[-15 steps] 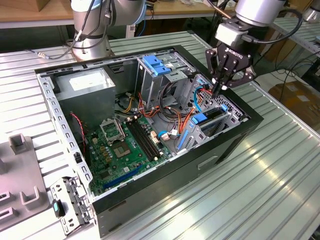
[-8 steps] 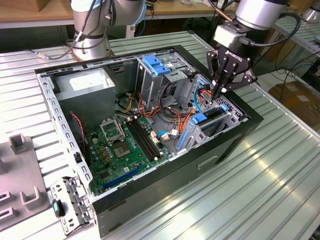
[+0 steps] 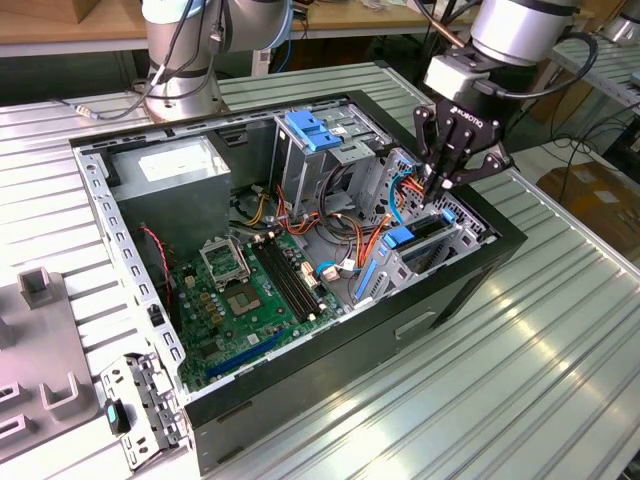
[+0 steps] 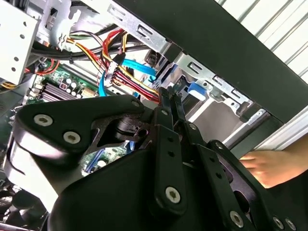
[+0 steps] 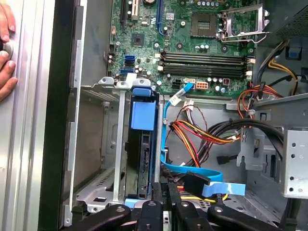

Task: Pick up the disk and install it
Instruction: 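Insert the first disk wire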

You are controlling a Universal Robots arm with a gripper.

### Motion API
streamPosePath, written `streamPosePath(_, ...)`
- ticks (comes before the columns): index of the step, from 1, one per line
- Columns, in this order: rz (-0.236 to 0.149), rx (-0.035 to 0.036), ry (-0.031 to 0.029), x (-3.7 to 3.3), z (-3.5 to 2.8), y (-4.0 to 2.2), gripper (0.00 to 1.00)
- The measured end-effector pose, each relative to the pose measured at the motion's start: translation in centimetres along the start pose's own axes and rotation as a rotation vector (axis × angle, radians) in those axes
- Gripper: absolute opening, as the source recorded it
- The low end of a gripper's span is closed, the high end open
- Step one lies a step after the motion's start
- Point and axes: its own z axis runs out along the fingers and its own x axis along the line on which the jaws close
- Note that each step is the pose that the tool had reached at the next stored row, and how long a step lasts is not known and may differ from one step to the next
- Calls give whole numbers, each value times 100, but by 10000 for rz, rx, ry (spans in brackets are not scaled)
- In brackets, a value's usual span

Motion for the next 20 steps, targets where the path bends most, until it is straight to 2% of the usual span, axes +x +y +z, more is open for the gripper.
streamPosePath(2, 309, -18, -9, -1, 17, 0, 16)
streamPosePath(3, 337, -21, -12, 15, 21, 1, 16)
streamPosePath(7, 337, -21, -12, 100, 29, 31, 16)
streamPosePath(10, 348, -6, -12, 108, 41, 54, 16)
streamPosePath(20, 293, -1, -9, 151, 90, 62, 16)
